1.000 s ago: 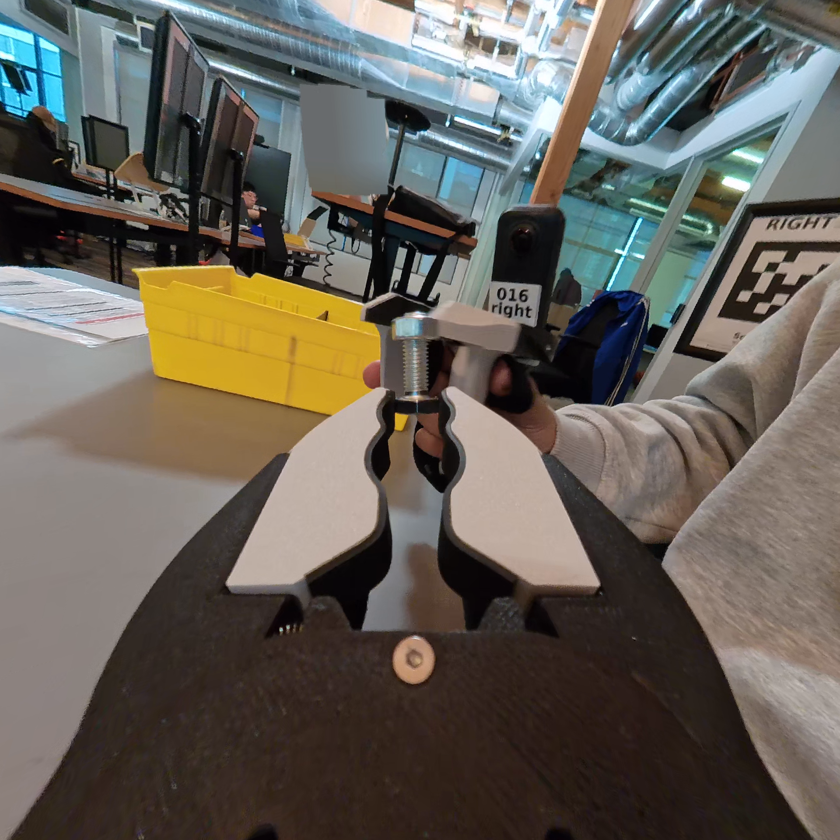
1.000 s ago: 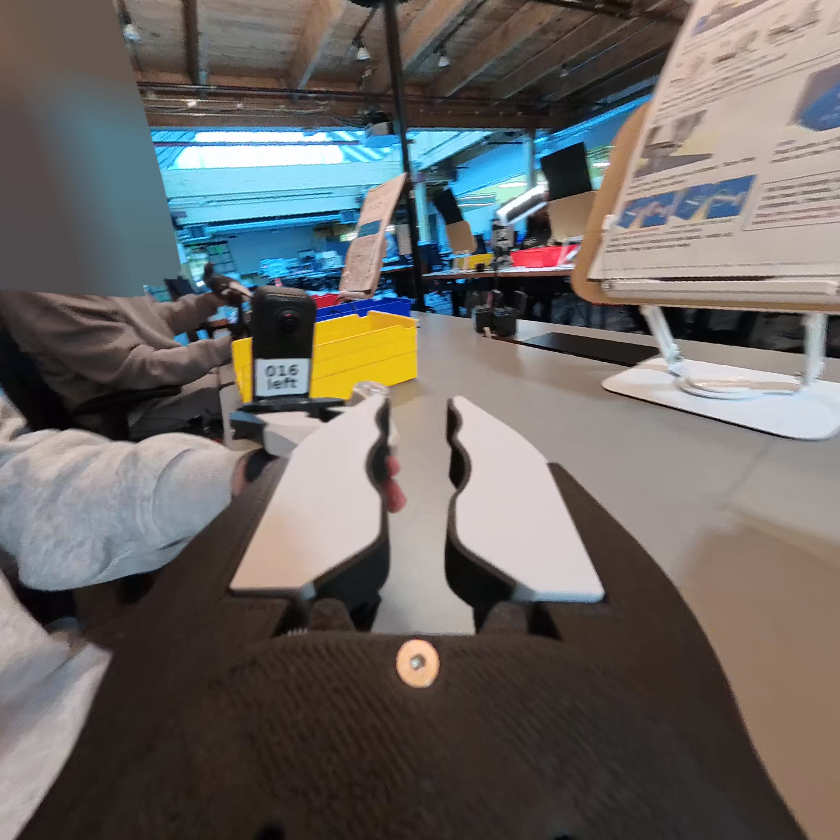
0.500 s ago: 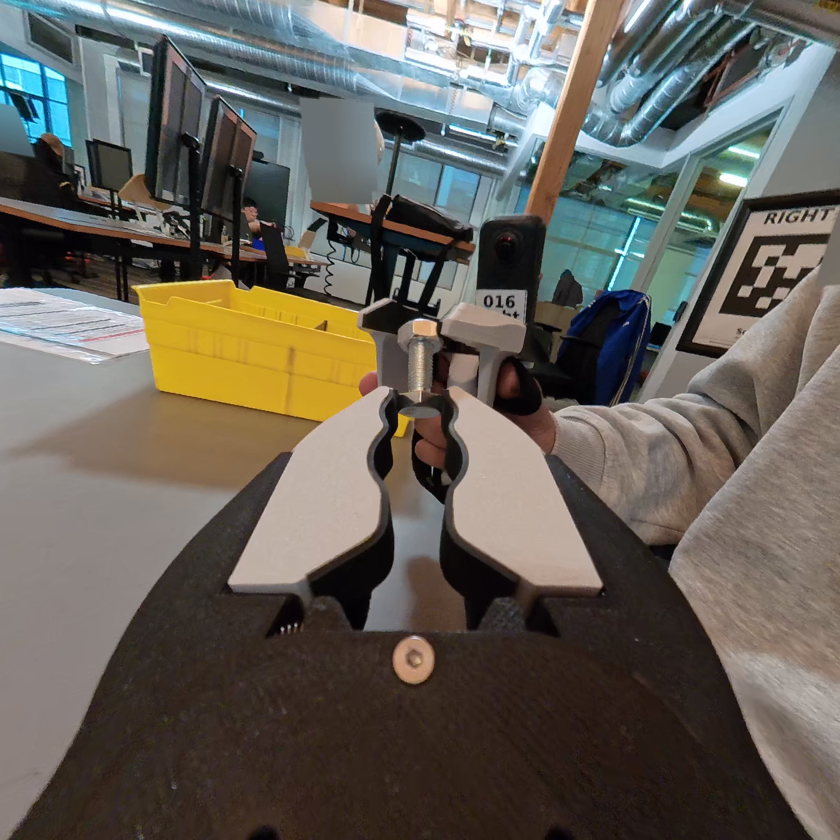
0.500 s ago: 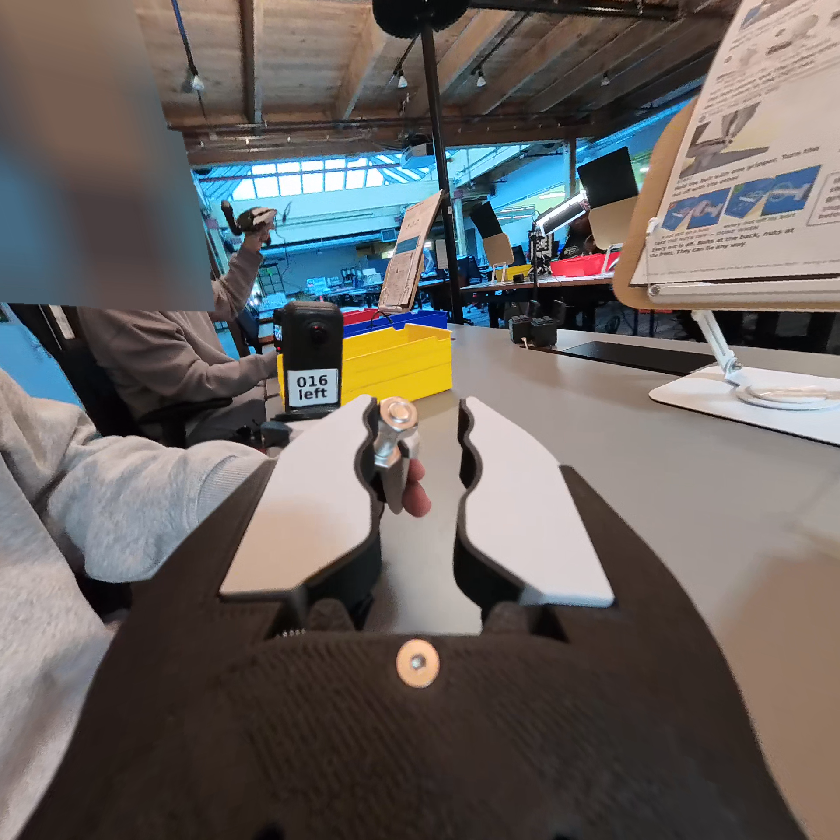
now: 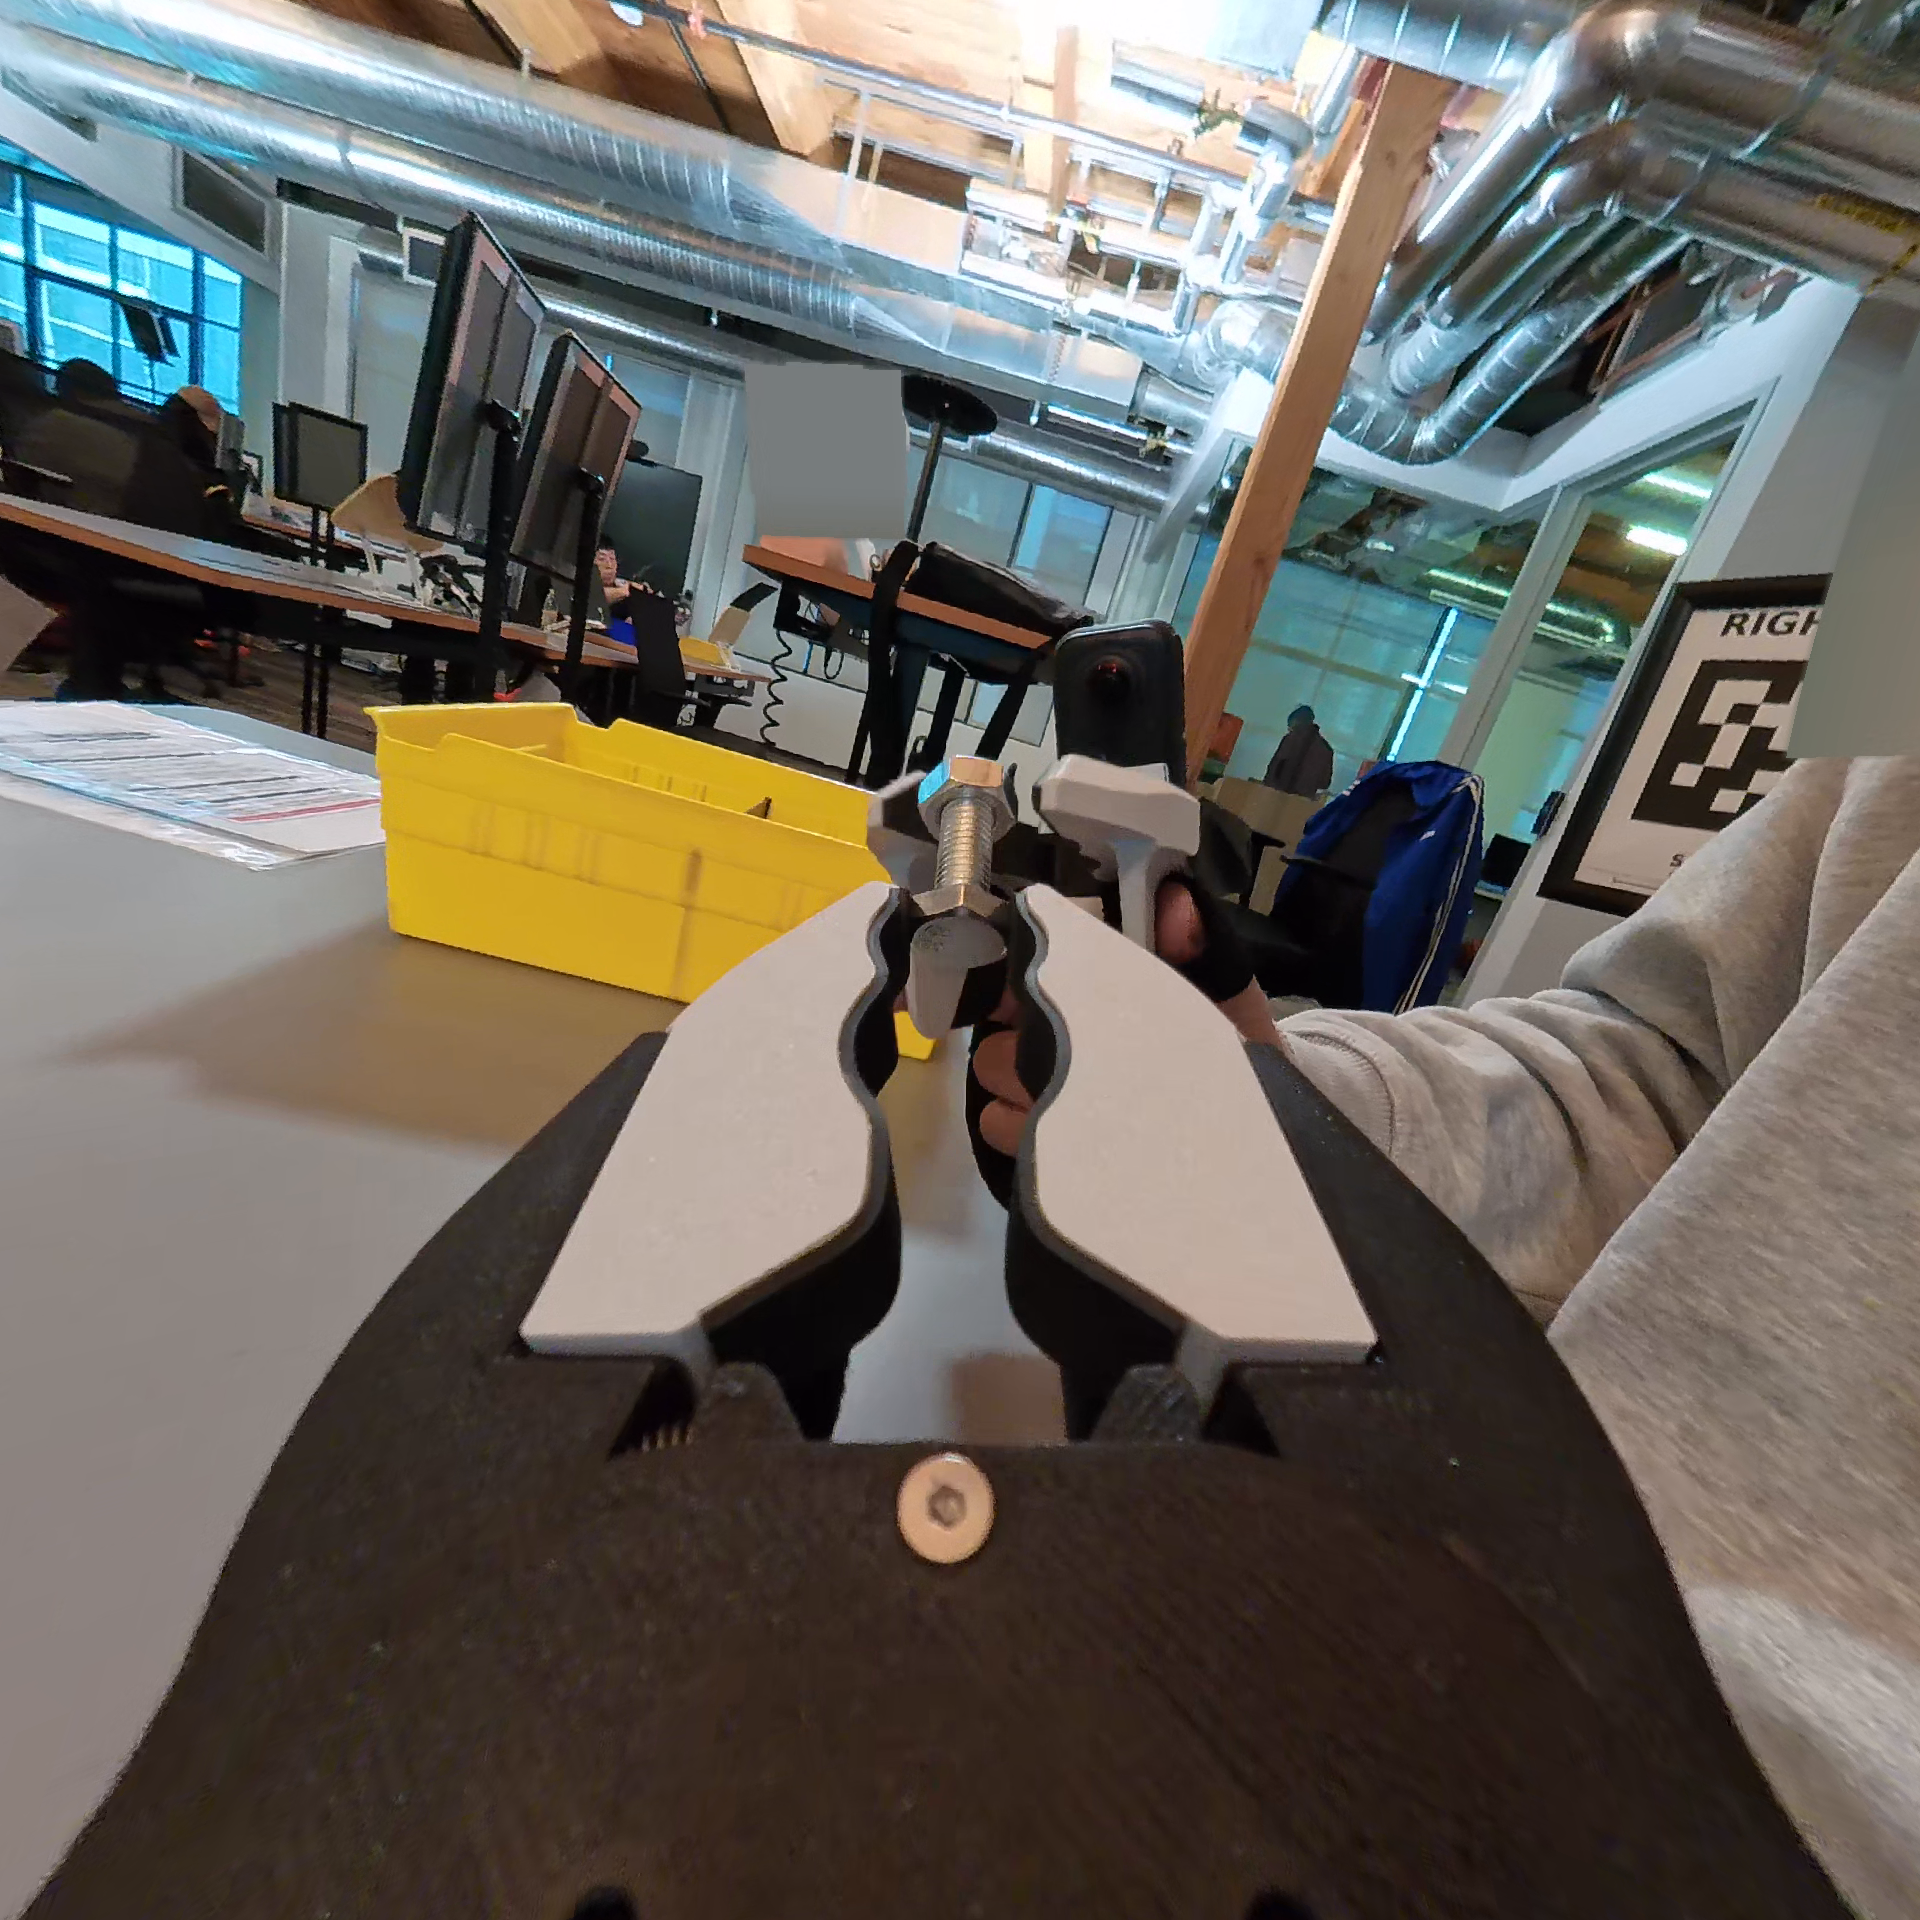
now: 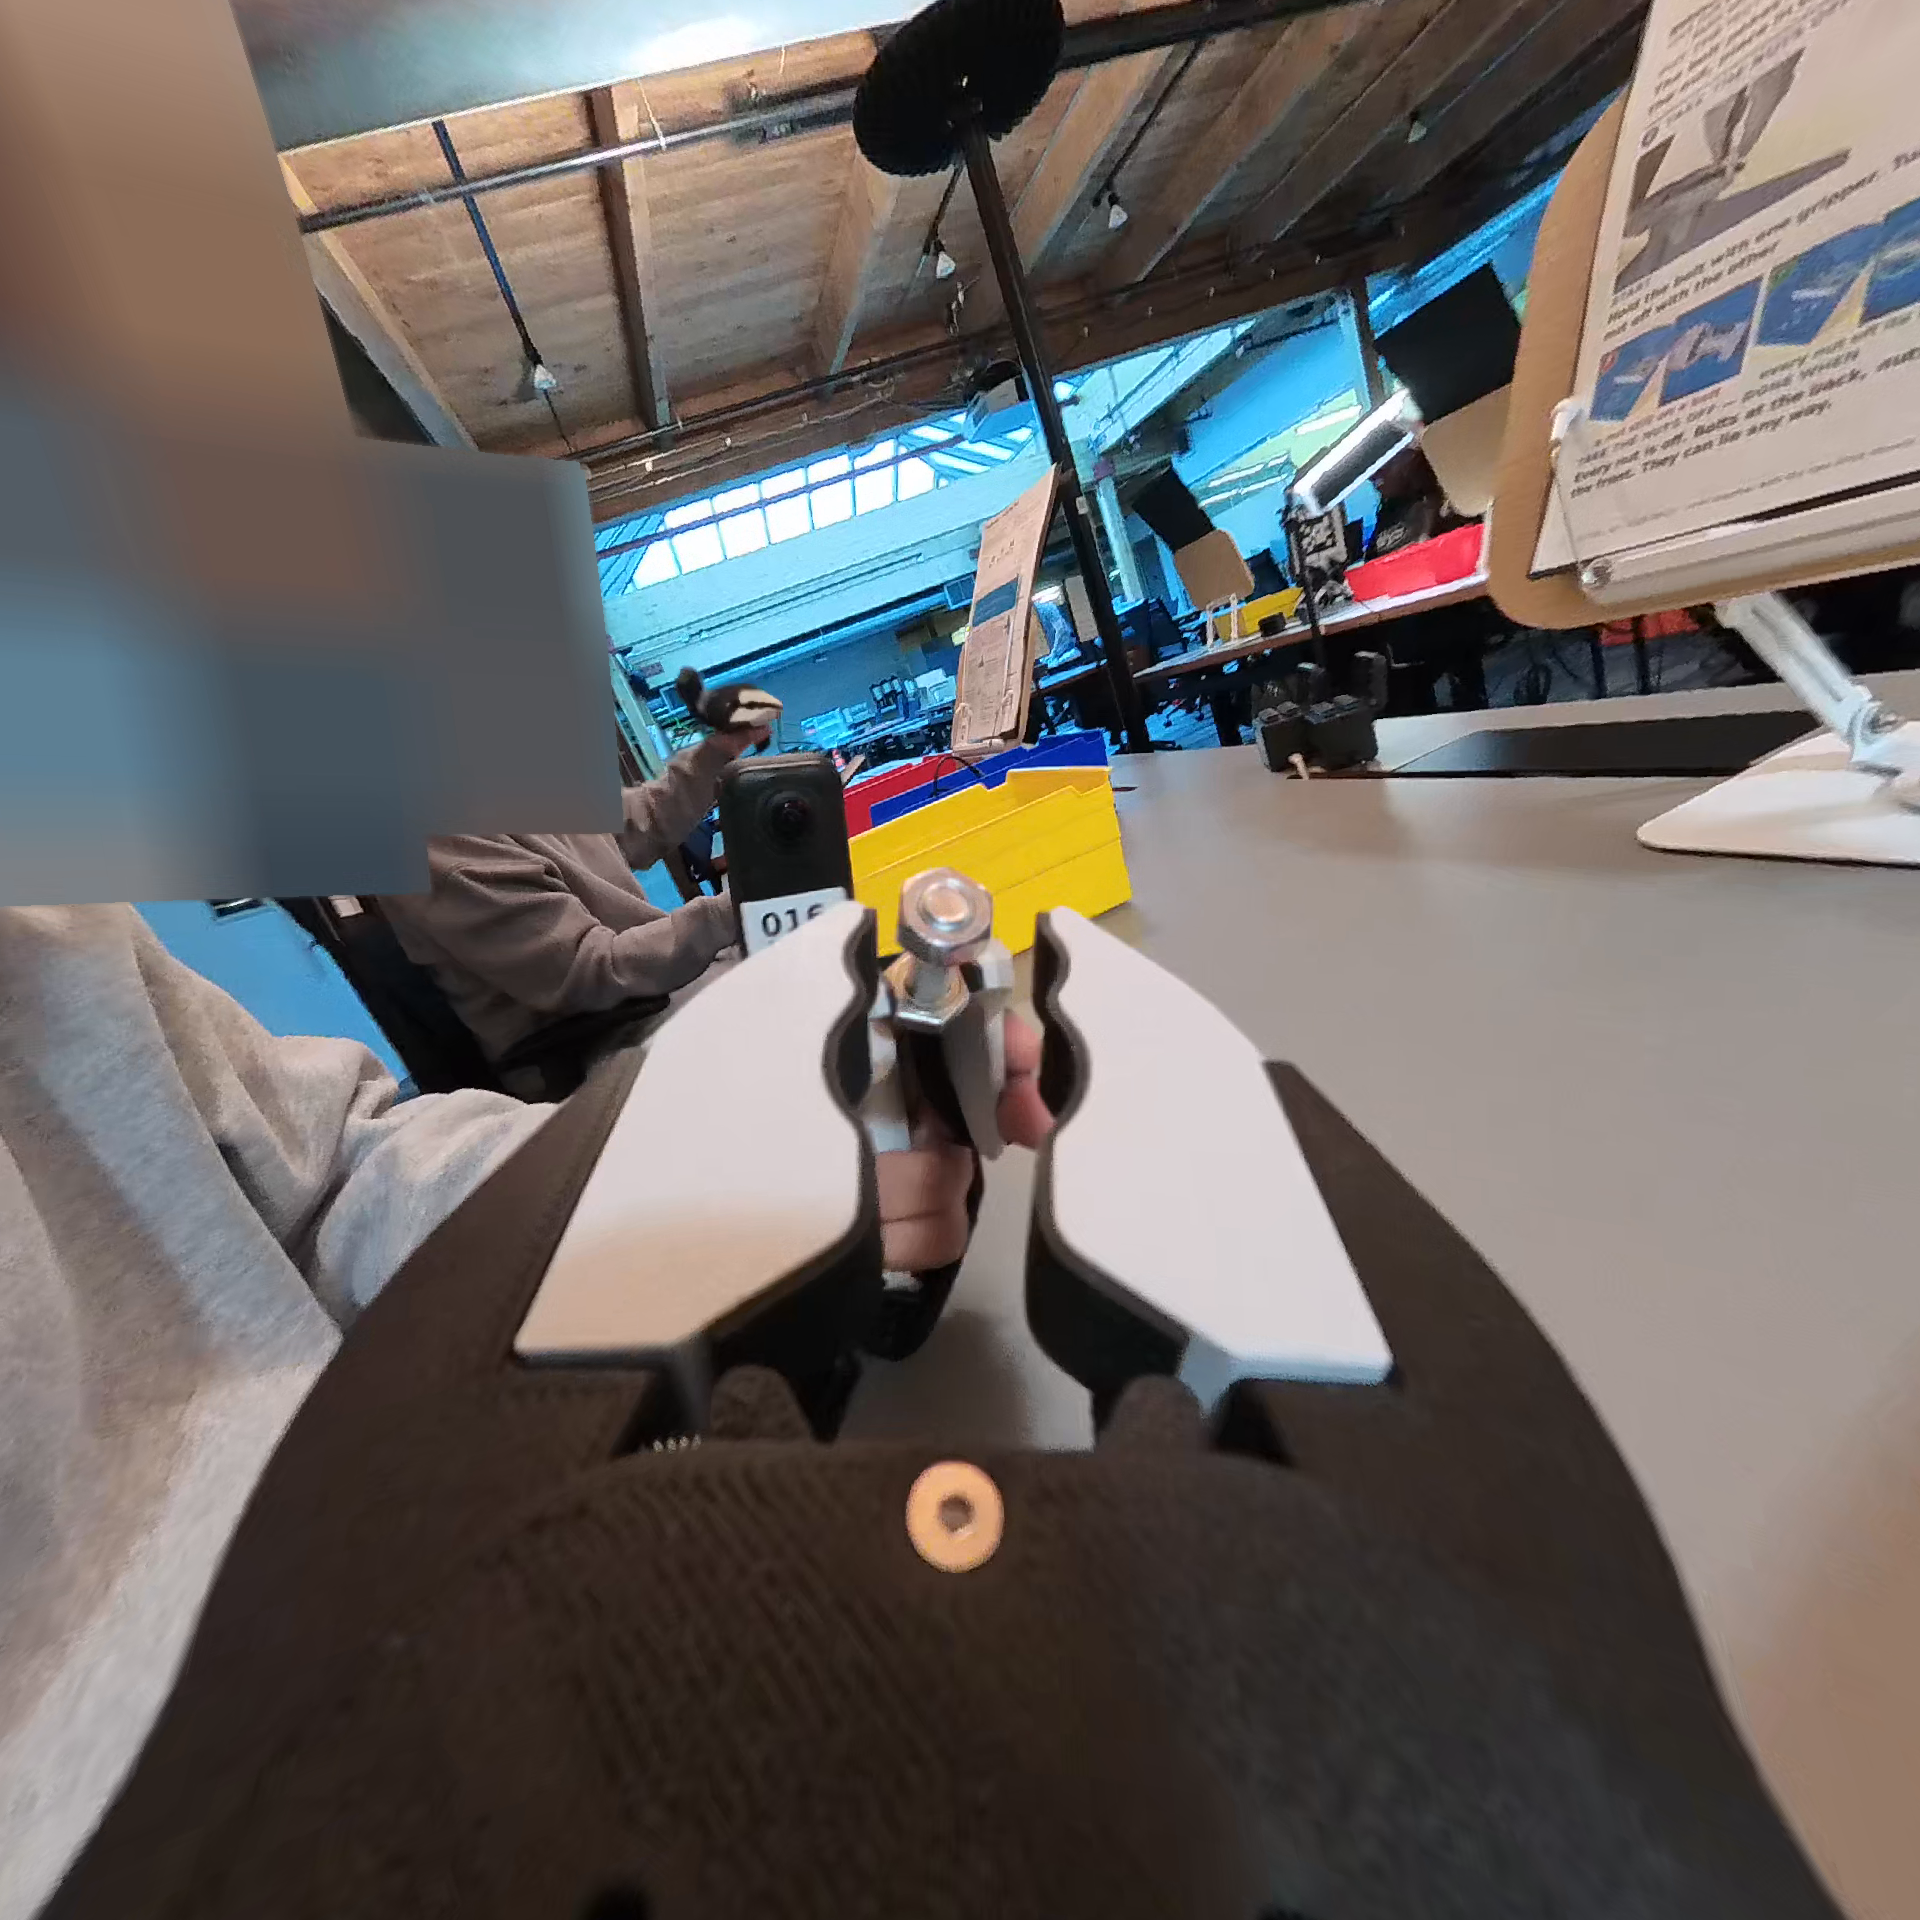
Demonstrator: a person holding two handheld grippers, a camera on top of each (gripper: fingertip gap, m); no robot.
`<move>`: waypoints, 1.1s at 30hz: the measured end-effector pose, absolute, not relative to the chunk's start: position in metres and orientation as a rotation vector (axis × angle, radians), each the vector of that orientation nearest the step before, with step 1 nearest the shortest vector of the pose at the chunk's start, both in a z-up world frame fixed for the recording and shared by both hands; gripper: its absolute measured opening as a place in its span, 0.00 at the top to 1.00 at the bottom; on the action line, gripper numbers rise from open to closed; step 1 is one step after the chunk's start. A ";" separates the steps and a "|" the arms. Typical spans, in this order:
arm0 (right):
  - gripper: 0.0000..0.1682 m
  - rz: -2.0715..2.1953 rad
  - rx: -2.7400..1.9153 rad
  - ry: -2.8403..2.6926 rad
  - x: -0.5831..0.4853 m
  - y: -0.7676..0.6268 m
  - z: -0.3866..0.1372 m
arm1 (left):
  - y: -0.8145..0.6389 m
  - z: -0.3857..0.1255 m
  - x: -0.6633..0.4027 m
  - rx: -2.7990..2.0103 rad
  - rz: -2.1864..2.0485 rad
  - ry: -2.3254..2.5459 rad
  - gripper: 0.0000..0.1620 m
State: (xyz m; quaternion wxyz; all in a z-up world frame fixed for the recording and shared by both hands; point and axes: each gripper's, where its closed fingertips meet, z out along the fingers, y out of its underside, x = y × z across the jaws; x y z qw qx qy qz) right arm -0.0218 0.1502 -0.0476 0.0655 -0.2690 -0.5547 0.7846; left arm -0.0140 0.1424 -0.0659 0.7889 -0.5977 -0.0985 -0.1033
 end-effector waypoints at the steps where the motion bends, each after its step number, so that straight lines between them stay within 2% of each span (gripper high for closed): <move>1: 0.88 2.380 -0.816 -1.709 -0.019 0.147 -0.049 | 0.142 -0.066 -0.014 -1.285 -0.226 -0.214 0.88; 21: 0.90 2.227 -0.748 -1.846 -0.017 0.143 -0.058 | 0.155 -0.082 -0.007 -1.403 -0.218 -0.204 0.89; 29: 0.91 2.199 -0.725 -1.847 -0.016 0.142 -0.058 | 0.154 -0.082 -0.005 -1.408 -0.230 -0.193 0.82; 33: 0.90 2.167 -0.709 -1.852 -0.016 0.143 -0.058 | 0.155 -0.082 -0.004 -1.418 -0.198 -0.175 0.82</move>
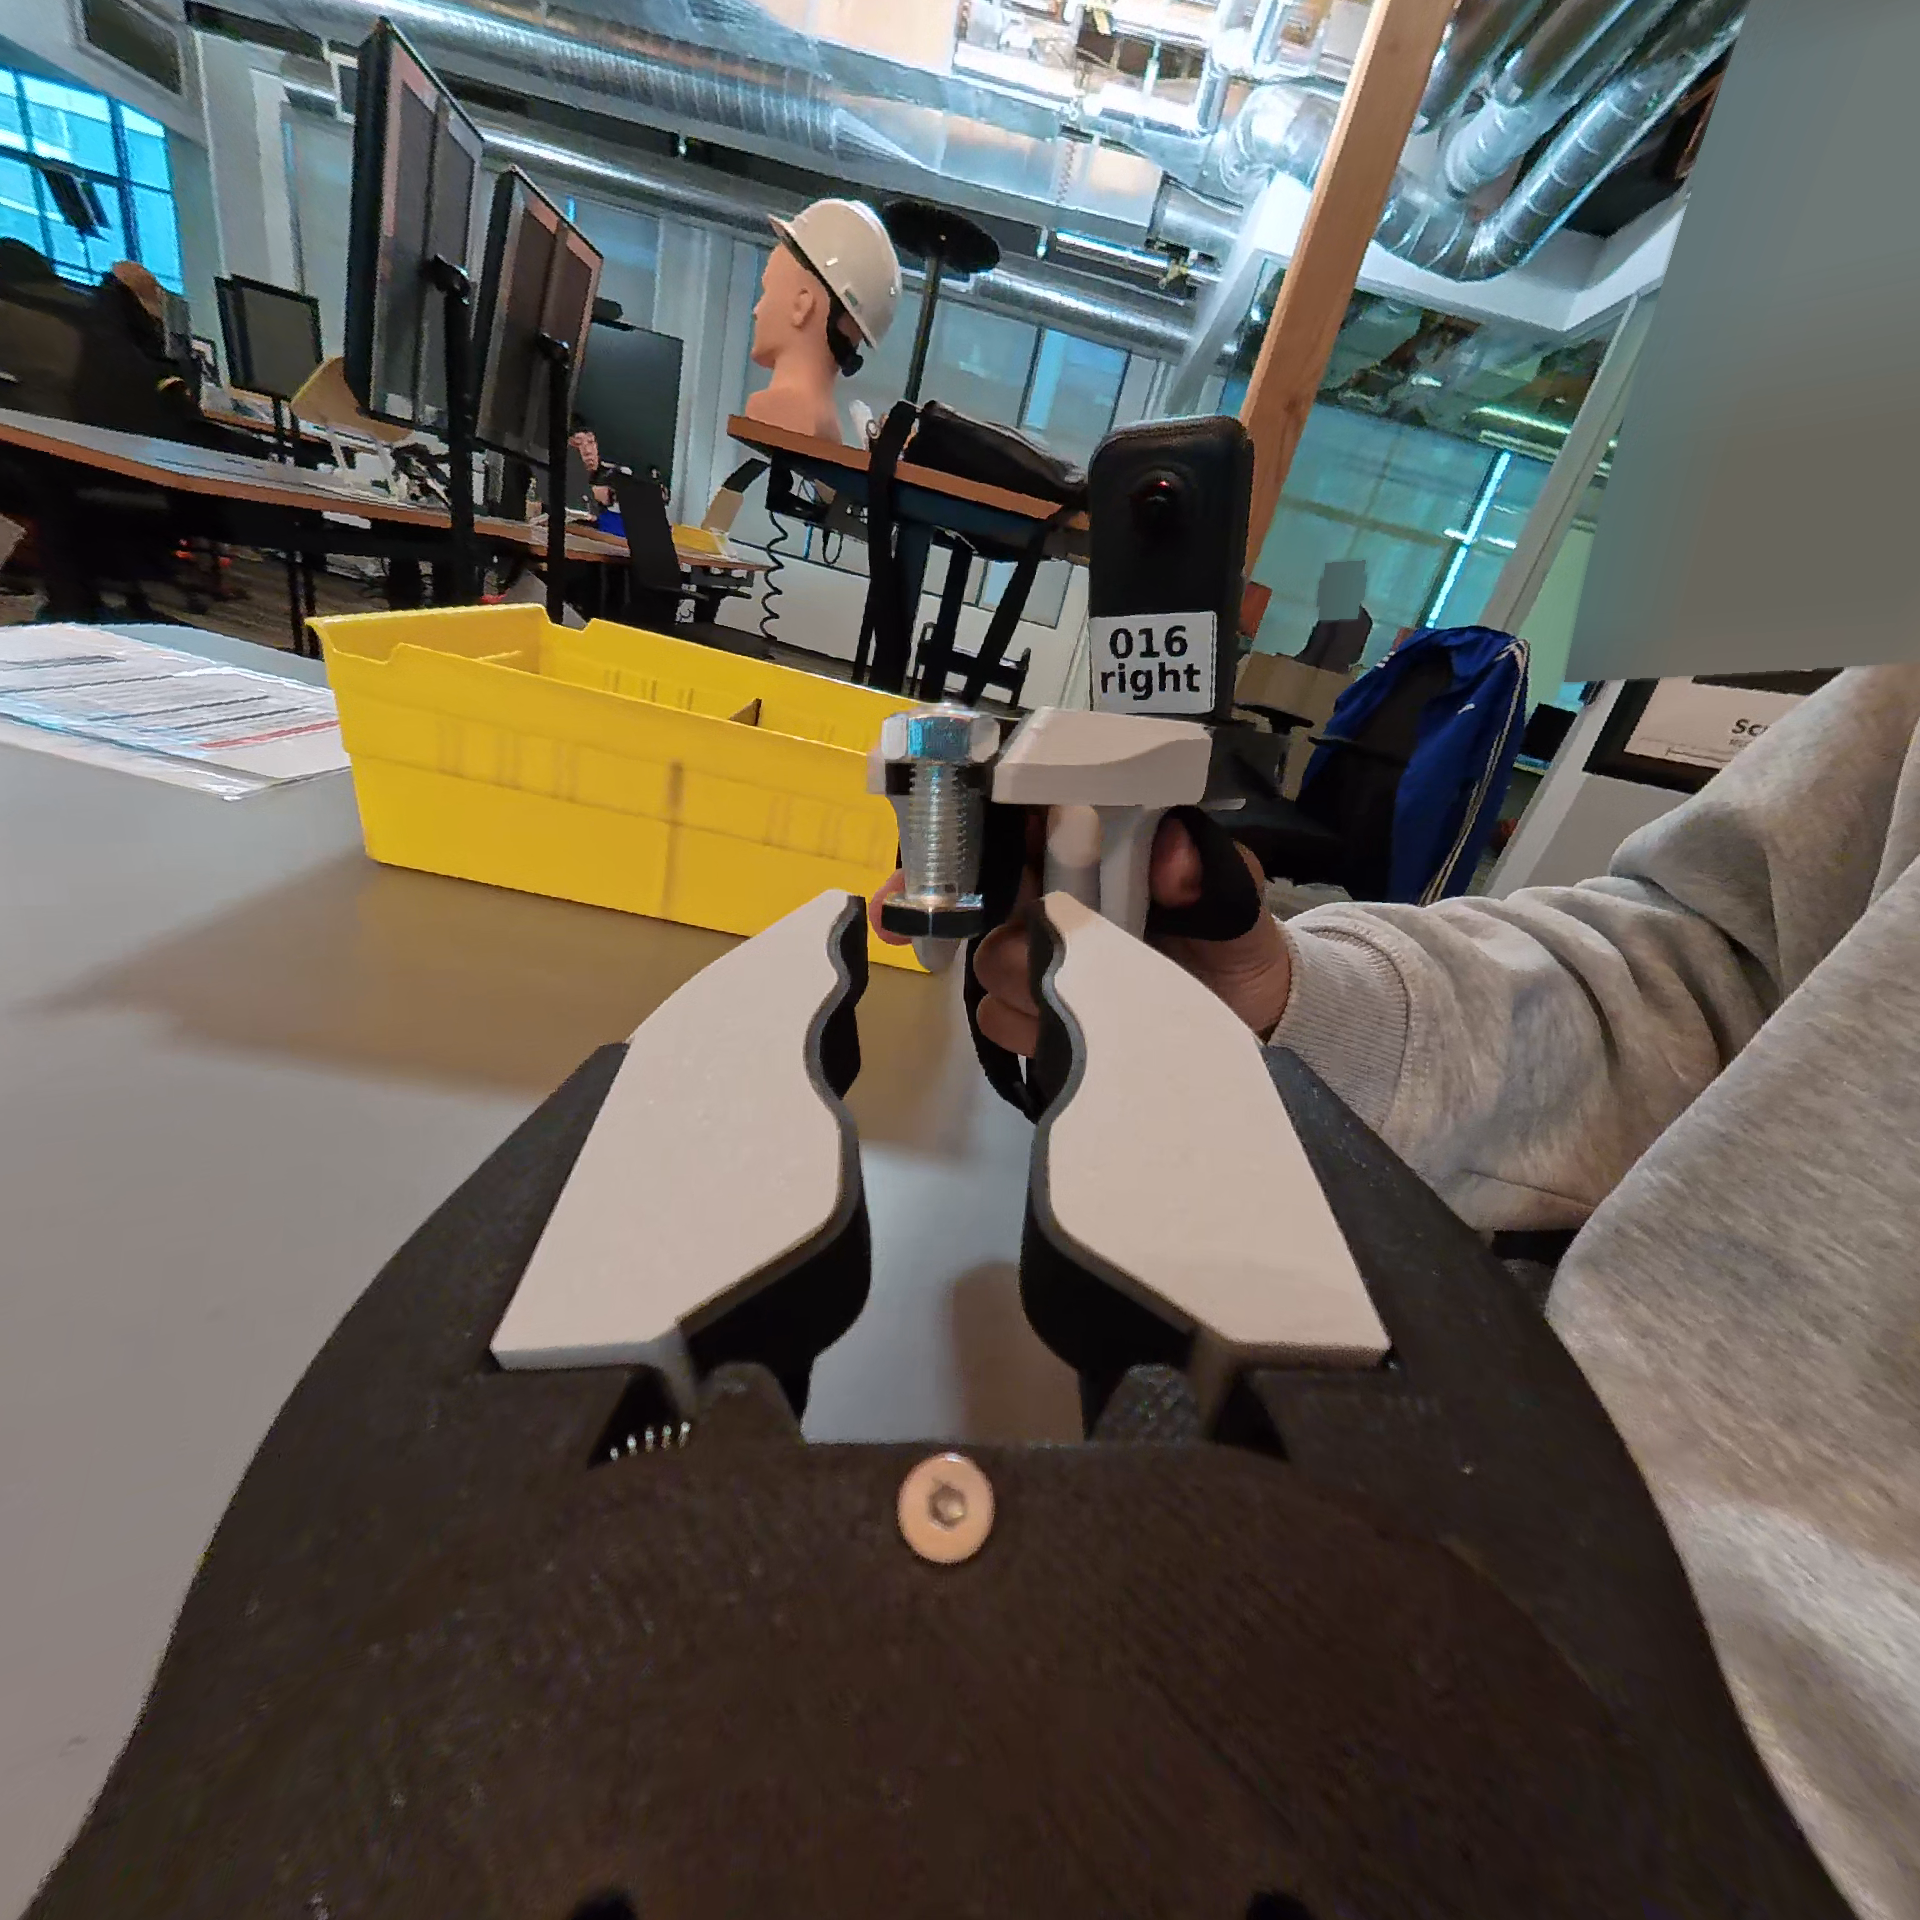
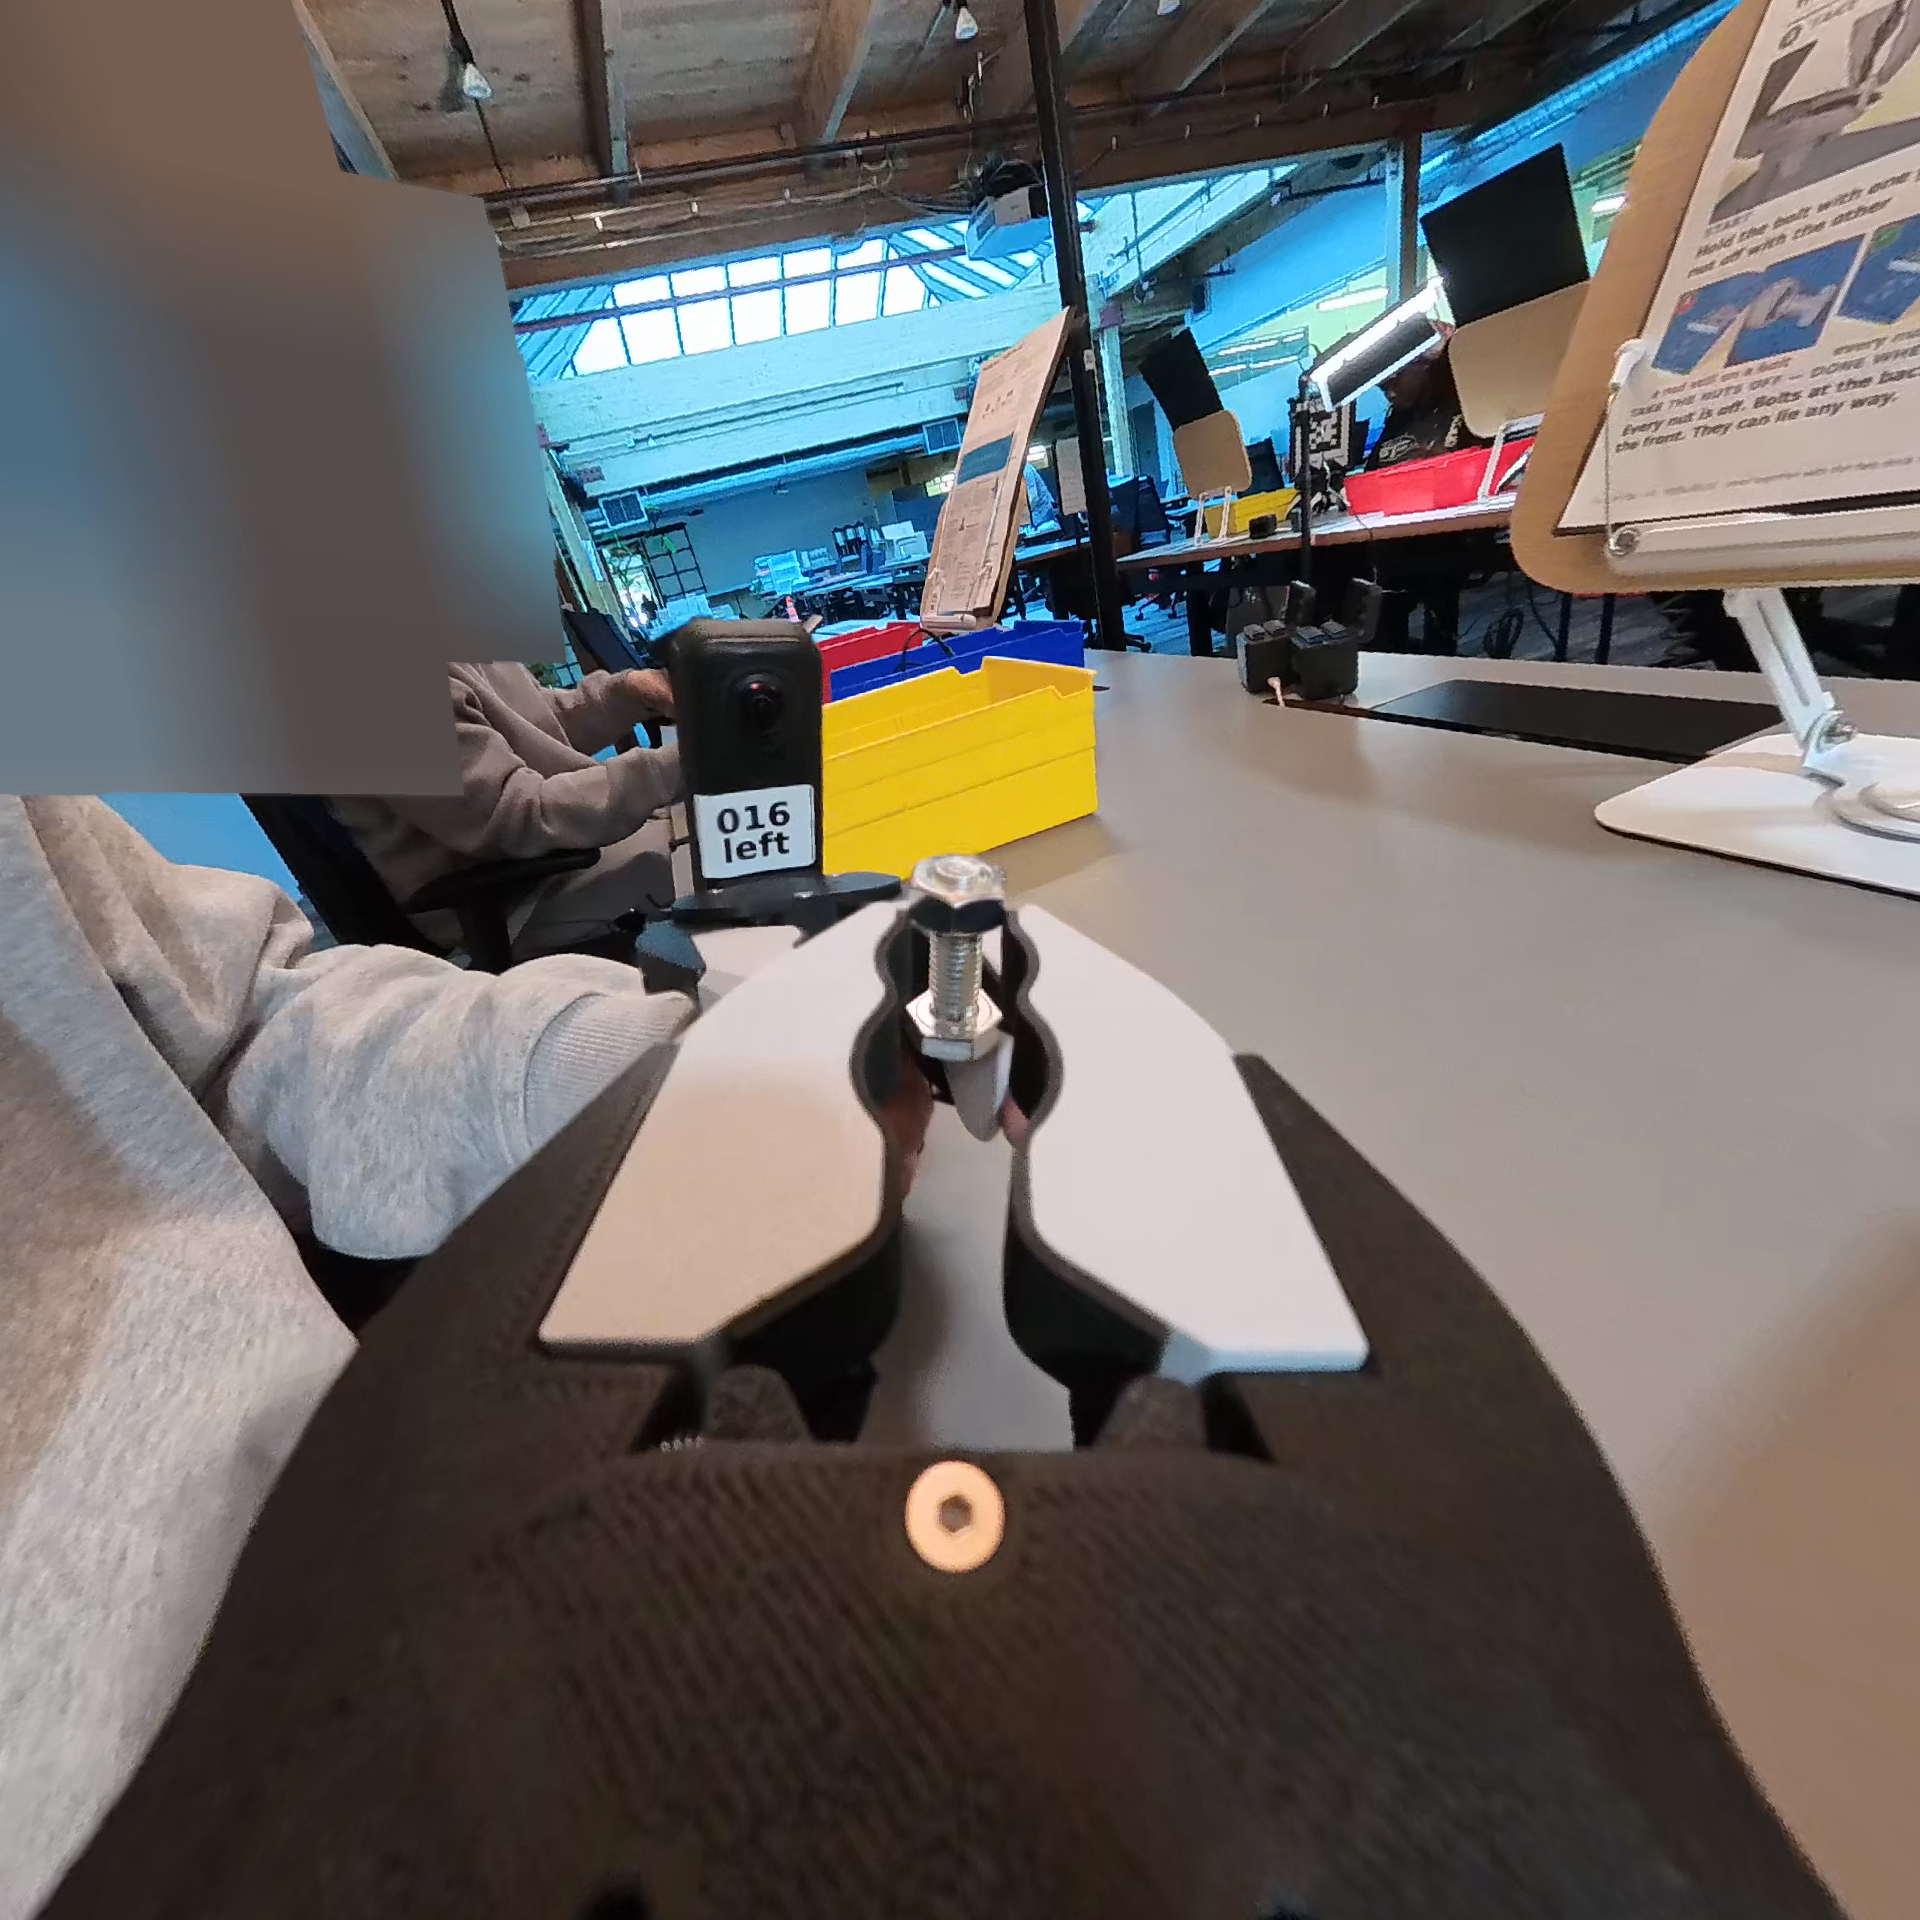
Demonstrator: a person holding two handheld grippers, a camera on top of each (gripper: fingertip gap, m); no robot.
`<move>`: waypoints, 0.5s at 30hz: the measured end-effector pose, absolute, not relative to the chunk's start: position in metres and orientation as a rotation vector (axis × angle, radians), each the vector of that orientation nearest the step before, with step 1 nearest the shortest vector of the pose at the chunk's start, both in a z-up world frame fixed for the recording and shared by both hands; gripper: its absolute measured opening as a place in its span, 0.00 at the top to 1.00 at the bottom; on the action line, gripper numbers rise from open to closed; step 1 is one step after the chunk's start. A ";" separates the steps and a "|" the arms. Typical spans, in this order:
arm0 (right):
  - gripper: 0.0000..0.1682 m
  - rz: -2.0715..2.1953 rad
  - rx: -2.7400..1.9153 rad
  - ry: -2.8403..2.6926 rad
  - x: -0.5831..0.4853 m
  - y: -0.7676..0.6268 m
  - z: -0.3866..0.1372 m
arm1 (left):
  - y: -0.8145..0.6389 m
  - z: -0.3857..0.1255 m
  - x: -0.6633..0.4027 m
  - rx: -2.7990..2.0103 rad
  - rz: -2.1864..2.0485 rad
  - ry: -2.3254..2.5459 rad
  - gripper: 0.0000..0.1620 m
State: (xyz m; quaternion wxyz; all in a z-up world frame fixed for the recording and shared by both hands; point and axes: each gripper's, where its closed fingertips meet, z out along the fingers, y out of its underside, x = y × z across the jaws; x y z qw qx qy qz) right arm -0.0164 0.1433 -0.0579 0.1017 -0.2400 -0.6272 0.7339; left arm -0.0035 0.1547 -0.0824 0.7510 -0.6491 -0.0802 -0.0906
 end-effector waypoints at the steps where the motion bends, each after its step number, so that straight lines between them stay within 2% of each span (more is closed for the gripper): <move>1: 0.91 2.159 -0.706 -1.859 -0.017 0.143 -0.059 | 0.155 -0.083 -0.003 -1.420 -0.200 -0.174 0.82; 4: 0.91 2.144 -0.688 -1.871 -0.016 0.142 -0.060 | 0.155 -0.084 -0.003 -1.427 -0.204 -0.171 0.83; 7: 0.90 2.146 -0.662 -1.875 -0.014 0.141 -0.059 | 0.155 -0.084 -0.003 -1.431 -0.183 -0.170 0.89; 15: 0.90 2.134 -0.625 -1.882 -0.013 0.139 -0.059 | 0.155 -0.084 -0.001 -1.434 -0.203 -0.164 0.89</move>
